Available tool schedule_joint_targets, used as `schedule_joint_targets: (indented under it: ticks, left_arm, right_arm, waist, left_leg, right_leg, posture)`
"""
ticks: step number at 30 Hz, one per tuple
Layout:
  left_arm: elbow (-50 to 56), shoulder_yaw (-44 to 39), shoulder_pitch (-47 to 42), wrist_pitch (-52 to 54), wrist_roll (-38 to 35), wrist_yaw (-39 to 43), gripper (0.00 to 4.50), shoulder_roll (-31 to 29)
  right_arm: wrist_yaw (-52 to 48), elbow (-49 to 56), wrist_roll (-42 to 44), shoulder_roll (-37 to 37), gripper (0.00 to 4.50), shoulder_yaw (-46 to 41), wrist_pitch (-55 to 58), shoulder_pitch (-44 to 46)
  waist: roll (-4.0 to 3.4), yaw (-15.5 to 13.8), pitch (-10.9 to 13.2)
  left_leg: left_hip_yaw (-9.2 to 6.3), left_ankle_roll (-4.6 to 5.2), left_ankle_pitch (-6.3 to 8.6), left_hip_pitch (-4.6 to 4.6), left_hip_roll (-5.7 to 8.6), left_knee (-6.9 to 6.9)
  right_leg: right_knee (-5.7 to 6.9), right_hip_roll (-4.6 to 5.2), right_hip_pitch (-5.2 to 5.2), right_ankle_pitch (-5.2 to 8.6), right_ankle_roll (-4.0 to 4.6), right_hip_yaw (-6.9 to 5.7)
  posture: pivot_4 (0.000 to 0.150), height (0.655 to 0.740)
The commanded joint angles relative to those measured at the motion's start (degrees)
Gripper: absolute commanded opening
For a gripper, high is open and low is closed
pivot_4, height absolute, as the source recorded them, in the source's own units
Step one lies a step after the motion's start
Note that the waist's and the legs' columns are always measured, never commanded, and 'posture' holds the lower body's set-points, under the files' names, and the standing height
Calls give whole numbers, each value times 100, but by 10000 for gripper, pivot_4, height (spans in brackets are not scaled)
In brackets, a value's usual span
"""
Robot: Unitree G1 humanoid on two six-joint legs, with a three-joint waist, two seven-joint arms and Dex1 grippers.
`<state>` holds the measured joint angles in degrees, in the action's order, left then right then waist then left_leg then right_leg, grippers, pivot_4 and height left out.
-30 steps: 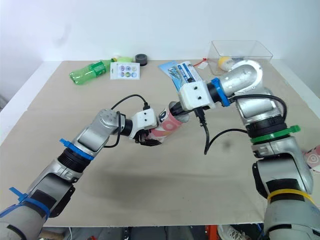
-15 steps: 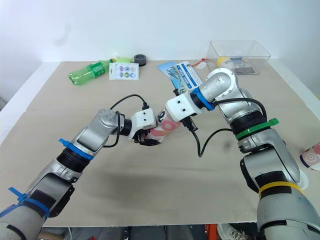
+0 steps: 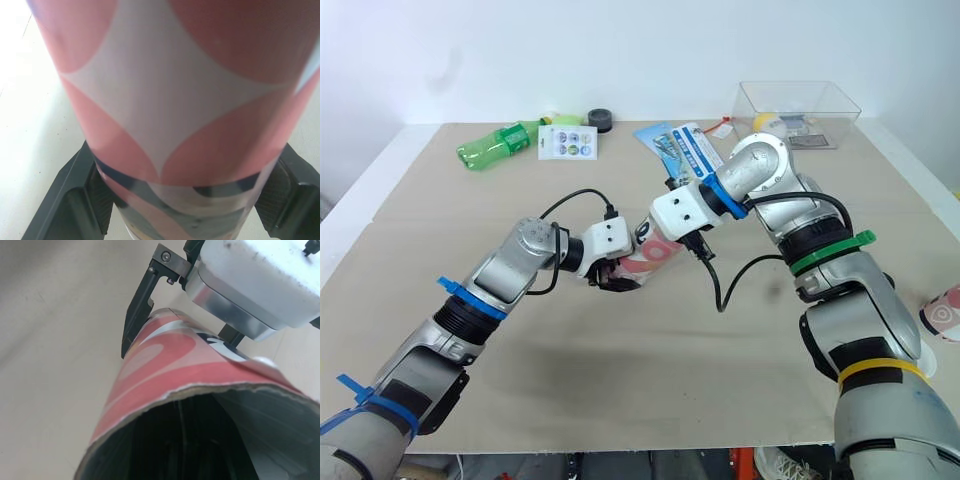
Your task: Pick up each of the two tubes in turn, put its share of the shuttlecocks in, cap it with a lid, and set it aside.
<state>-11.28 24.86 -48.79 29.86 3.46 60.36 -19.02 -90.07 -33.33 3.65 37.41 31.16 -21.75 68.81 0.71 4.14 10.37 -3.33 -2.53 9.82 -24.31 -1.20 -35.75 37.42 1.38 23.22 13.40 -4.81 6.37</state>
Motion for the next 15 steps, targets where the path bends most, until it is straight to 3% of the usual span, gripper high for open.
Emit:
schedule_joint_targets:
  ticks: [1, 15]
  left_arm:
    - [101, 48, -63, -32, -31, -32, 30602, 111]
    - [131, 43, 28, -20, -23, -62, 30602, 77]
  right_arm:
    - [-243, -142, 6, -323, 477, 129, -214, 216]
    - [-243, -369, 197, -307, 477, 87, -283, 459]
  waist:
    - [0, 10, 0]
    - [0, 18, 0]
  left_leg:
    - [0, 0, 0, 1, 0, 0]
    - [-1, -1, -4, 12, -2, -2]
  right_leg:
    - [1, 0, 0, 0, 0, 0]
    - [23, -6, 0, 1, 7, 0]
  posture:
    - [1500, 7400]
    - [1500, 7400]
